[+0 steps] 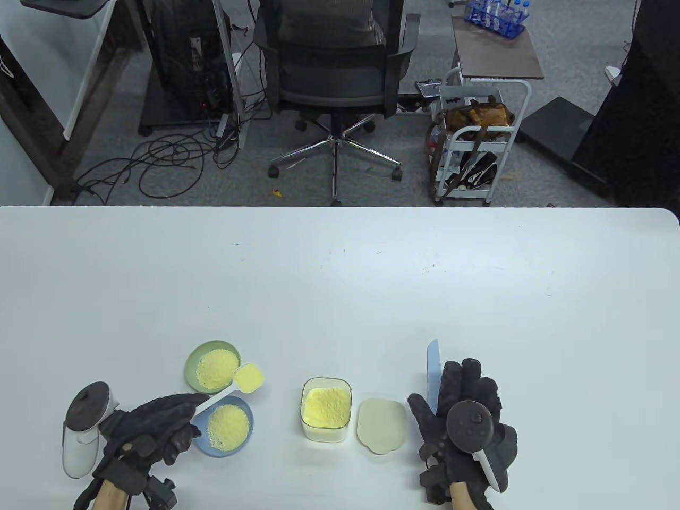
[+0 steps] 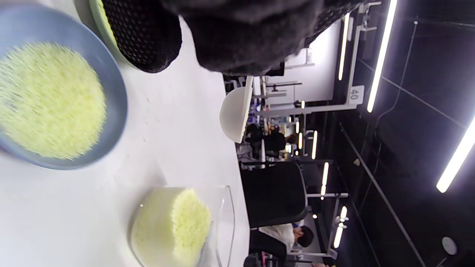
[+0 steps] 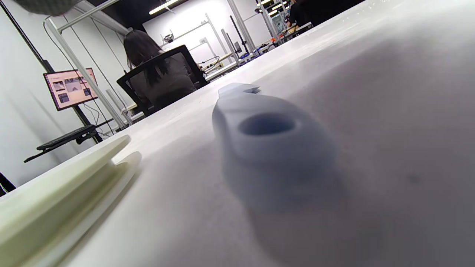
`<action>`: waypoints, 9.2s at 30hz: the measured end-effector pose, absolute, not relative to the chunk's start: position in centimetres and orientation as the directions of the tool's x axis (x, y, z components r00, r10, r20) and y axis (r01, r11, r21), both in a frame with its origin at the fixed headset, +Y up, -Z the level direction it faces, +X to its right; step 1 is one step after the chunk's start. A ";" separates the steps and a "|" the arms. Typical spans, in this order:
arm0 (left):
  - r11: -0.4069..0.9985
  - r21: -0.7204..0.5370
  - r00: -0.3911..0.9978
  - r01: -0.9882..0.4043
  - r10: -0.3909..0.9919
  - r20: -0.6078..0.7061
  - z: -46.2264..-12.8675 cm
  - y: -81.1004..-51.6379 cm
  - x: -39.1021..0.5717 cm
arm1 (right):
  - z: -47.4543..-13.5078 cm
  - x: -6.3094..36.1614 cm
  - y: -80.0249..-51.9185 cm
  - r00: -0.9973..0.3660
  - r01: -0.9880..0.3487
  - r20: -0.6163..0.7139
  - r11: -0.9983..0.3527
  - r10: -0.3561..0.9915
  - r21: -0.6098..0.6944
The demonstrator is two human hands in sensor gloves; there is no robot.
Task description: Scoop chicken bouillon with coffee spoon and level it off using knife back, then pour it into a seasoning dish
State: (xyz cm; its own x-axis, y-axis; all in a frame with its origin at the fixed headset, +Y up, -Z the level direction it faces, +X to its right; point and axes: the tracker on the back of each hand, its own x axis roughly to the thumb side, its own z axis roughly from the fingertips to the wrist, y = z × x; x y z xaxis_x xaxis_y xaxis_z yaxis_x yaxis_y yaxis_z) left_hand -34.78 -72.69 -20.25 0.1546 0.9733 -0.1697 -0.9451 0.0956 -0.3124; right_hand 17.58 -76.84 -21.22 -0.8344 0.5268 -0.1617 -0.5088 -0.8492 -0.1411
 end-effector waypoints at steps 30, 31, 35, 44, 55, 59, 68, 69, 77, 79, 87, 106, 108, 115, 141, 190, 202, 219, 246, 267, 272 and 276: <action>0.343 -0.233 0.393 -0.910 0.893 -0.221 -17.7 -74.4 -38.0 | -21.0 17.5 -76.8 -0.828 -0.523 -0.152 -0.841 0.539 -0.135; 0.331 -0.225 0.377 -0.916 0.904 -0.202 -17.8 -74.2 -37.8 | -21.0 17.5 -76.8 -0.828 -0.524 -0.152 -0.841 0.540 -0.134; 0.268 -0.252 0.310 -0.930 0.940 -0.145 -18.2 -73.3 -36.3 | -21.0 17.5 -76.8 -0.828 -0.524 -0.150 -0.841 0.540 -0.131; -0.003 -0.234 0.021 -0.972 0.995 -0.101 -20.4 -74.0 -31.1 | -20.9 17.5 -76.8 -0.831 -0.524 -0.139 -0.842 0.539 -0.131; -0.099 -0.294 -0.057 -0.951 0.988 -0.146 -21.6 -75.4 -29.5 | -20.4 12.8 -73.3 -0.786 -0.615 0.109 -0.788 0.609 -0.028; -0.100 -0.306 -0.060 -0.947 0.989 -0.138 -21.7 -75.4 -29.4 | -21.5 8.4 -72.4 -0.784 -0.561 0.208 -0.811 0.584 0.164; -0.082 -0.329 -0.041 -0.941 0.991 -0.129 -21.6 -75.4 -29.3 | -23.3 4.7 -73.5 -0.771 -0.536 0.178 -0.773 0.612 0.340; -0.081 -0.335 -0.038 -0.939 0.991 -0.131 -21.6 -75.4 -29.1 | -23.3 4.8 -73.5 -0.762 -0.556 0.169 -0.765 0.625 0.326; 0.032 -0.435 0.080 -0.900 0.992 -0.093 -21.4 -74.3 -26.9 | -23.3 5.1 -73.8 -0.754 -0.564 0.171 -0.759 0.634 0.327; 0.065 -0.425 0.104 -0.903 0.992 -0.068 -21.6 -73.6 -26.3 | -23.3 5.2 -74.0 -0.743 -0.577 0.168 -0.747 0.648 0.329; 0.315 -0.375 0.333 -0.872 0.943 0.018 -22.1 -72.2 -24.8 | -23.3 5.3 -74.1 -0.734 -0.587 0.164 -0.737 0.659 0.334; 0.818 -0.284 0.794 -0.500 0.564 0.227 -24.3 -68.4 -18.2 | -23.3 5.4 -74.3 -0.706 -0.615 0.164 -0.711 0.689 0.341; 0.852 -0.317 0.836 -0.417 0.497 0.234 -24.6 -67.7 -17.4 | -23.2 5.4 -74.3 -0.705 -0.617 0.164 -0.710 0.690 0.340; 0.808 -0.454 0.848 -0.375 0.497 0.185 -26.0 -67.3 -15.9 | -23.3 5.5 -74.4 -0.692 -0.630 0.157 -0.696 0.704 0.345; 0.232 -0.538 0.368 -0.811 0.916 -0.160 -25.0 -73.6 -21.0 | -23.3 5.6 -74.8 -0.668 -0.654 0.141 -0.667 0.731 0.358; -0.022 -0.490 0.053 -0.872 0.989 -0.139 -22.6 -74.8 -23.5 | -22.8 15.9 -77.1 -0.880 -0.297 -0.439 -0.932 0.183 0.208; -0.059 -0.496 0.012 -0.867 0.990 -0.140 -22.2 -74.9 -23.0 | -22.7 15.1 -75.5 -0.895 -0.319 -0.371 -0.937 0.250 0.140; 0.006 -0.435 0.067 -0.900 0.990 -0.125 -22.5 -74.9 -23.9 | -18.5 5.3 -69.9 -0.808 -0.493 0.228 -0.835 0.544 0.244; -0.035 -0.440 0.033 -0.897 0.989 -0.146 -22.5 -75.0 -24.0 | -21.1 13.5 -72.3 -0.844 -0.530 -0.131 -0.847 0.520 0.051; -0.034 -0.455 0.036 -0.890 0.989 -0.143 -22.5 -75.0 -23.9 | -22.4 18.7 -77.3 -0.849 -0.342 -0.432 -0.940 0.303 0.012; -0.039 -0.458 0.028 -0.888 0.990 -0.138 -22.5 -75.0 -23.9 | -21.2 18.5 -76.3 -0.859 -0.316 -0.376 -0.937 0.348 -0.147; -0.061 -0.454 0.005 -0.889 0.990 -0.143 -22.6 -75.0 -24.0 | -20.6 18.0 -75.2 -0.857 -0.371 -0.289 -0.899 0.428 -0.232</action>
State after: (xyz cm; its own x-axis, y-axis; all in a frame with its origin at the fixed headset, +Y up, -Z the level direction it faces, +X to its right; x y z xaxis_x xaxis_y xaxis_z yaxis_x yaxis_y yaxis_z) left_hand -23.99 -75.04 -22.55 0.0050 0.9897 -0.1432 -0.8887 -0.0613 -0.4543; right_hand 18.00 -75.17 -20.64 -0.8567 0.4275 -0.2887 -0.3705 -0.8993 -0.2323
